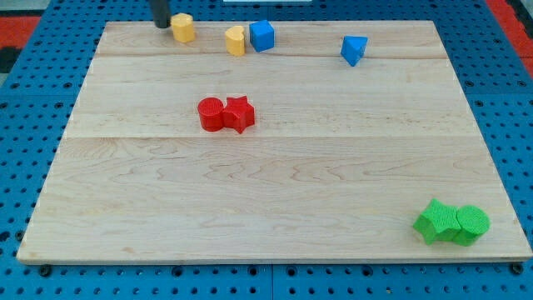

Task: Slide the blue triangle to the left

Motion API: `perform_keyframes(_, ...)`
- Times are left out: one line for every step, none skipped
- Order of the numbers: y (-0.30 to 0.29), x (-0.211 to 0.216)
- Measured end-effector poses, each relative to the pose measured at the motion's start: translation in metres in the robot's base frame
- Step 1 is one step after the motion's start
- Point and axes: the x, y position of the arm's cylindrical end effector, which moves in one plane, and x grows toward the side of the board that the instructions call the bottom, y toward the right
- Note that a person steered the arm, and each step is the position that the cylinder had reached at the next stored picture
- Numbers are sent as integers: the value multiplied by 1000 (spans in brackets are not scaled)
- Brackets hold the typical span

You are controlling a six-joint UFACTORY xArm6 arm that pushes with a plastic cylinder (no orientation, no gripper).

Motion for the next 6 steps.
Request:
perform_keyframes(31,1)
perform_keyframes(71,10)
perform_keyframes(48,60)
perform_keyframes(120,109)
perform_keyframes(254,109)
perform_keyframes(340,114)
